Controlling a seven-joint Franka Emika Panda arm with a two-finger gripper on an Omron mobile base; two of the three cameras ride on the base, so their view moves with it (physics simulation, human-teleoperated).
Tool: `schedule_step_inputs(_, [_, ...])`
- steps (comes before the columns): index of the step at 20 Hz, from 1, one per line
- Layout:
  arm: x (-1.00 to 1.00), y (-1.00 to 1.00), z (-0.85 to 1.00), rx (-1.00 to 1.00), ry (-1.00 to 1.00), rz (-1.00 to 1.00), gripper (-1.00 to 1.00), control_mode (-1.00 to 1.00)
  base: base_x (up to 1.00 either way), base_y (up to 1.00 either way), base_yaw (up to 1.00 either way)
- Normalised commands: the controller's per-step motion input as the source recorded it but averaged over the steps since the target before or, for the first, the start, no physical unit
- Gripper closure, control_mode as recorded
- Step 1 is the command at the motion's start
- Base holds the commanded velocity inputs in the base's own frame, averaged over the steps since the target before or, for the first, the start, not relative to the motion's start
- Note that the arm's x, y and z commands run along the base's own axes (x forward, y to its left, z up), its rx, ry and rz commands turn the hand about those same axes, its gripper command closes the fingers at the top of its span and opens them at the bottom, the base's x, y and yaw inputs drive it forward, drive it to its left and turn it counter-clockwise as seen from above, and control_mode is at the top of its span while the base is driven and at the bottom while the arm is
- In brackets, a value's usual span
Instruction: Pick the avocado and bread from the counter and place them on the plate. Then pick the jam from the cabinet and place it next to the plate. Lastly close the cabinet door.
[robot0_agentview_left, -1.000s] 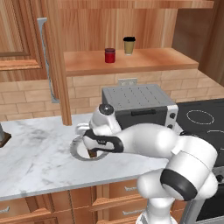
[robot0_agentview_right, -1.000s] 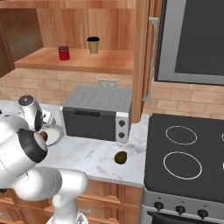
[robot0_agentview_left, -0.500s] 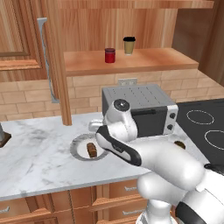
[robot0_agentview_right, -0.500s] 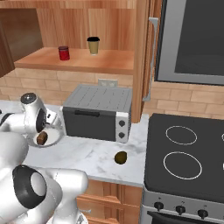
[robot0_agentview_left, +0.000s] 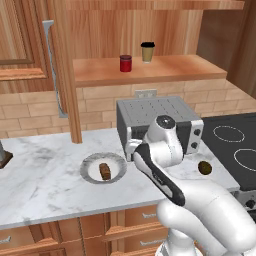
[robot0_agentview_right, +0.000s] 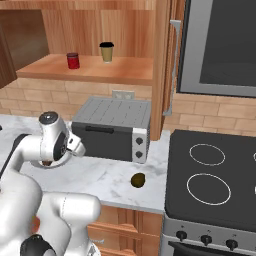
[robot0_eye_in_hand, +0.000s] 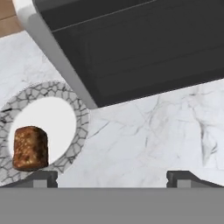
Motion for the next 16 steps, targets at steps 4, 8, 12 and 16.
schedule_step_inputs(4, [-0.09, -0.76, 0.04, -0.06, 0.03, -0.06, -1.0, -1.0, 0.0, 0.0, 0.0])
schedule_step_inputs(8, [-0.02, -0.75, 0.01, -0.08, 0.01, -0.05, -1.0, -1.0, 0.0, 0.0, 0.0])
schedule_step_inputs(12, [0.0, -0.77, 0.0, -0.08, 0.02, -0.05, -1.0, -1.0, 0.0, 0.0, 0.0])
schedule_step_inputs(16, [0.0, -0.82, 0.0, -0.08, 0.01, -0.04, -1.0, -1.0, 0.0, 0.0, 0.0])
